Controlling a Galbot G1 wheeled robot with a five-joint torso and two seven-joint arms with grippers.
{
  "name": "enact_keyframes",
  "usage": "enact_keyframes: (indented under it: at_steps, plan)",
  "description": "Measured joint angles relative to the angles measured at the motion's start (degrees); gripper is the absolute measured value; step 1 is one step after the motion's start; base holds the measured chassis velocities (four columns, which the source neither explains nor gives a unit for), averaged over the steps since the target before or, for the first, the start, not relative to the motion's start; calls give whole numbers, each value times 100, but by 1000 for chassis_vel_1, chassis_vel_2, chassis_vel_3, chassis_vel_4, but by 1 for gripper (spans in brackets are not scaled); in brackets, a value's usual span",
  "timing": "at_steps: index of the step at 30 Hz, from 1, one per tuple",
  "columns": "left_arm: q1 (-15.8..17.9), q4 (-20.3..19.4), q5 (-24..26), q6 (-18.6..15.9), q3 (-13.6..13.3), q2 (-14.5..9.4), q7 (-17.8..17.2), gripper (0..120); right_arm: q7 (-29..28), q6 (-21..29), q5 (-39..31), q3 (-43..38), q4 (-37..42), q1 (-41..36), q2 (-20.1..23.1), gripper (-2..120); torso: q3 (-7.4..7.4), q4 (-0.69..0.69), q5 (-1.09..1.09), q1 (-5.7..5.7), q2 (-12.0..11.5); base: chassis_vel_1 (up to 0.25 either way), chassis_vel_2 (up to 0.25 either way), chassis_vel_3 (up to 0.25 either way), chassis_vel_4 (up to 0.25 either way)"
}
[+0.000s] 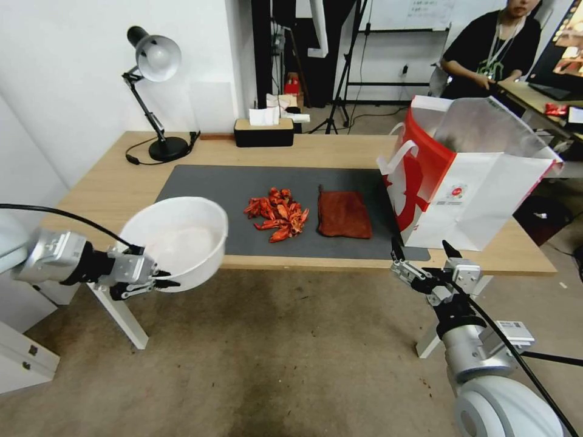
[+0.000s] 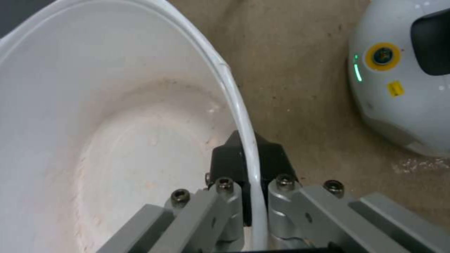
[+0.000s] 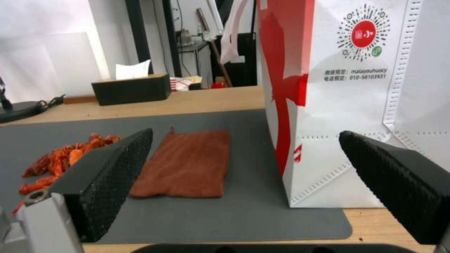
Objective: Sweep shrimp from table into container with towel, then put container into takeout bag.
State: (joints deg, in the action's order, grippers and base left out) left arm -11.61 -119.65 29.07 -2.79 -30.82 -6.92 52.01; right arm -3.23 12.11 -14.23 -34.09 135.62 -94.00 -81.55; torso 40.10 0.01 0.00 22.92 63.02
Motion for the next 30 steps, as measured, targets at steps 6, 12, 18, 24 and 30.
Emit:
enact_keyframes:
  at_steps: [6, 12, 18, 24, 30]
  plan:
    - [319, -370, -25, 14, -384, -329, -24, 0, 0, -3, -6, 17, -43, 35, 25, 100, 0, -2, 1, 0, 0, 0, 0, 0, 0]
    - [2183, -755, -42, 314, -2575, -1181, -138, 0, 1, -7, -59, 27, -94, 103, 130, 100, 0, 0, 1, 0, 0, 0, 0, 0, 0]
    - [4226, -861, -284, 585, -4844, -1983, -203, 0, 3, -7, -79, 80, -194, 180, 255, 100, 0, 0, 1, 0, 0, 0, 0, 0, 0]
    - [5107, -915, -710, 804, -6011, -2582, -181, 0, 9, -7, -79, 149, -264, 211, 332, 100, 0, -1, 1, 0, 0, 0, 0, 0, 0]
    - [5519, -888, -1244, 986, -6937, -3035, -96, 0, 12, -7, -79, 167, -288, 224, 365, 100, 0, -2, 0, 0, 0, 0, 0, 0, 0]
